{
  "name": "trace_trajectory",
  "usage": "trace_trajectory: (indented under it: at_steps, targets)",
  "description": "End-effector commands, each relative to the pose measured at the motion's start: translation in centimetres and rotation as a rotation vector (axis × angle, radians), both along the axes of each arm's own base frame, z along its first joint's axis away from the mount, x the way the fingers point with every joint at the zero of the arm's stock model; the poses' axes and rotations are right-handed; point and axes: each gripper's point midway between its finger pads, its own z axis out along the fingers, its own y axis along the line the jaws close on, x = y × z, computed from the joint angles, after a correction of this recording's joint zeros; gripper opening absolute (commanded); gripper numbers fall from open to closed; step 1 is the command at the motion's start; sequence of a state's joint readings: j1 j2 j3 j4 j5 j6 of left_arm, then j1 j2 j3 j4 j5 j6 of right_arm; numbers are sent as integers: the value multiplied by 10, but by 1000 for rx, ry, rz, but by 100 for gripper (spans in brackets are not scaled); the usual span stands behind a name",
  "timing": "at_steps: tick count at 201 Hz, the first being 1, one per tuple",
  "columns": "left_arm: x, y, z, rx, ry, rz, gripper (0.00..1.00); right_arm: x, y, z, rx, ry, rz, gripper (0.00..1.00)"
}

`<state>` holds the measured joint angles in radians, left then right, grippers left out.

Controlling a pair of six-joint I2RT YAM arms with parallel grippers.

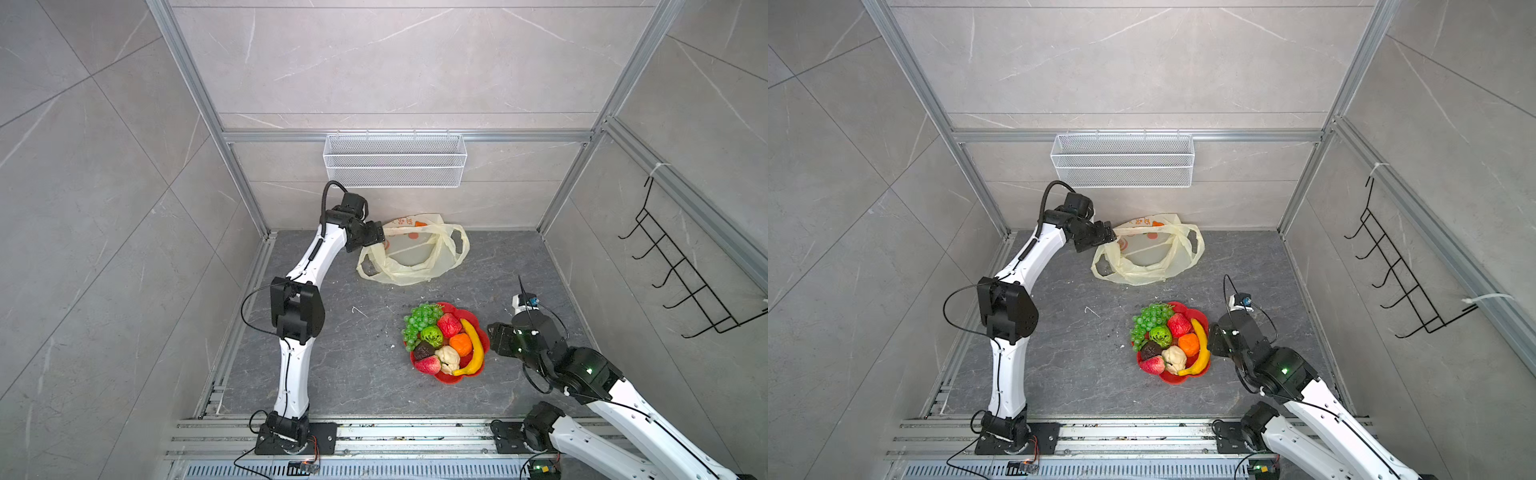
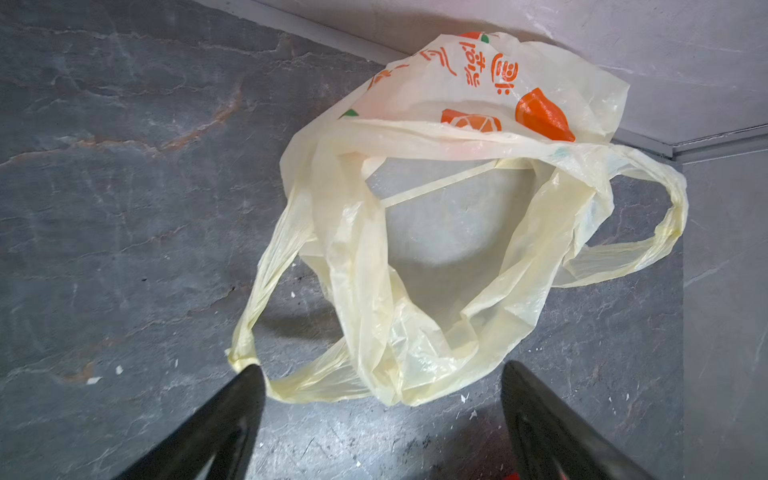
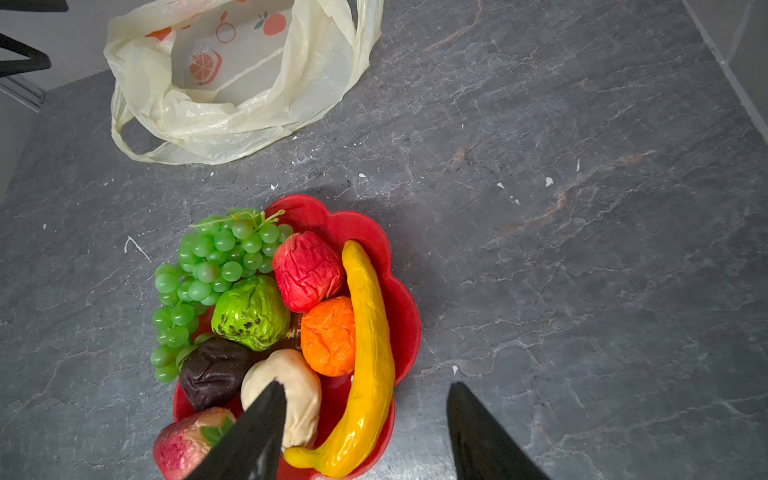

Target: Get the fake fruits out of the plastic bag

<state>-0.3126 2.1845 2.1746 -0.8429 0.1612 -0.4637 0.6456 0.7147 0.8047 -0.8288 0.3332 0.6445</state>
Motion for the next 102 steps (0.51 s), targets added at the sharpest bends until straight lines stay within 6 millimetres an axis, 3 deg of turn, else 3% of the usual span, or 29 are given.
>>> trace_trajectory:
  at_steps: [1, 22, 47, 75, 102]
  targets:
    - [-25, 7, 54, -21, -73, -26, 94, -6, -2, -2, 2, 43, -14, 65]
    - [-43, 17, 61, -22, -114, -13, 94, -12, -9, -9, -29, 90, -32, 65]
    - [-79, 38, 64, -24, -197, 49, 94, -25, -18, -21, -56, 165, -66, 61]
    - [-128, 74, 41, 0, -262, 170, 93, -38, -19, -42, -37, 269, -101, 56]
    - [-171, 104, 5, 43, -284, 247, 93, -30, -15, -53, -58, 299, -120, 52]
